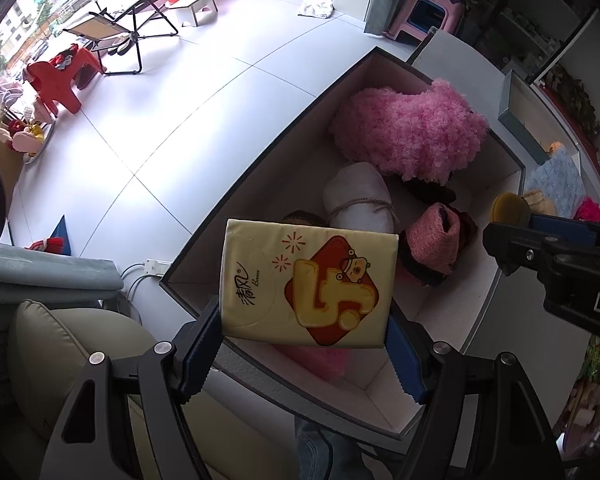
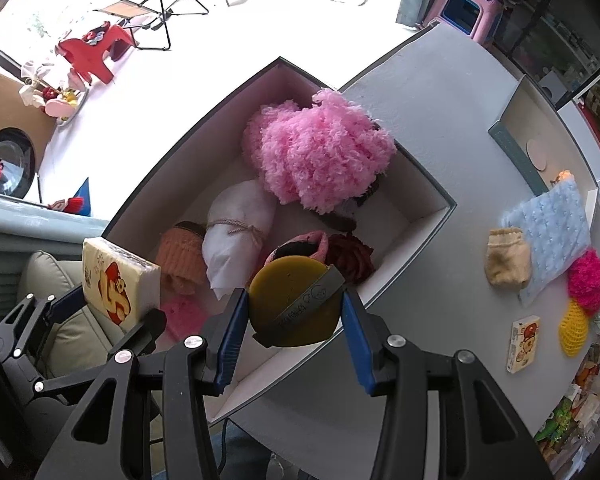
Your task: Organize soft objects
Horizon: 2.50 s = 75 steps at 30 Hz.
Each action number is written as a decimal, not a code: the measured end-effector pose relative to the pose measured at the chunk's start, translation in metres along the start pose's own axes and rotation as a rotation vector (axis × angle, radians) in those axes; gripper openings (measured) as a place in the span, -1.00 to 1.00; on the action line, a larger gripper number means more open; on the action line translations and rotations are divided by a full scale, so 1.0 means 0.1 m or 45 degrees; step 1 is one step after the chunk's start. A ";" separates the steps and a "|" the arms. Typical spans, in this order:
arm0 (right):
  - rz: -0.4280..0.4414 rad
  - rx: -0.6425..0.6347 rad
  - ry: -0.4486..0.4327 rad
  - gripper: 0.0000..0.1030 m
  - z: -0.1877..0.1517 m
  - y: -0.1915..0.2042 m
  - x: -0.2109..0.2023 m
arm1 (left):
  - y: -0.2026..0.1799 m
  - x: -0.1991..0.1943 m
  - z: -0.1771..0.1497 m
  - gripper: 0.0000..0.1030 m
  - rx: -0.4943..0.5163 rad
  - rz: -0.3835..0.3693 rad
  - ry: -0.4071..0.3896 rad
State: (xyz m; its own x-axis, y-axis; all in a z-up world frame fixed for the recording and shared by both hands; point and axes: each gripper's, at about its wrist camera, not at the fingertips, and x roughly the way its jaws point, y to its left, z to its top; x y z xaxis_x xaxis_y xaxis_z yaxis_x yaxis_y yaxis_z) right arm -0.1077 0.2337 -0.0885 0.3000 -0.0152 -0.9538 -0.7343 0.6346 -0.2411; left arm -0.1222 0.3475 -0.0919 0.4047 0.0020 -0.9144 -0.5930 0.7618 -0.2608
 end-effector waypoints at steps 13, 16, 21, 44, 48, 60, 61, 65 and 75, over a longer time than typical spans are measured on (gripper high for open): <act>-0.016 0.066 -0.017 0.13 0.18 -0.17 0.04 | 0.01 0.00 0.04 0.81 -0.012 -0.075 -0.025; 0.012 0.099 -0.043 0.76 0.18 -0.24 0.00 | 0.02 -0.04 0.04 1.00 -0.012 -0.084 -0.032; 0.046 0.134 -0.111 0.99 0.11 -0.35 -0.11 | 0.01 -0.21 0.05 1.00 0.010 -0.099 -0.112; 0.063 0.132 -0.102 0.99 -0.19 -0.30 -0.48 | 0.05 -0.50 -0.06 1.00 -0.001 0.056 -0.051; 0.054 0.117 -0.099 0.99 -0.19 -0.27 -0.48 | 0.05 -0.51 -0.08 1.00 -0.006 0.062 -0.047; 0.054 0.114 -0.098 0.99 -0.18 -0.25 -0.49 | 0.02 -0.53 -0.08 1.00 0.020 0.089 -0.057; 0.054 0.116 -0.098 0.99 -0.18 -0.25 -0.50 | 0.02 -0.53 -0.07 1.00 0.024 0.090 -0.058; 0.054 0.108 -0.095 0.99 -0.19 -0.24 -0.49 | 0.01 -0.53 -0.07 1.00 0.035 0.098 -0.053; 0.055 0.111 -0.095 0.99 -0.18 -0.22 -0.50 | 0.01 -0.52 -0.08 1.00 0.049 0.103 -0.053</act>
State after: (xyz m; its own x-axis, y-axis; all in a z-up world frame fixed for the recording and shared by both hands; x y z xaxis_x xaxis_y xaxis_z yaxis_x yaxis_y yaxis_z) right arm -0.1176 0.2062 -0.0386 0.3160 0.0688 -0.9463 -0.6926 0.6984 -0.1805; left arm -0.1493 0.3426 -0.0468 0.3855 0.0905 -0.9183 -0.5979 0.7825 -0.1739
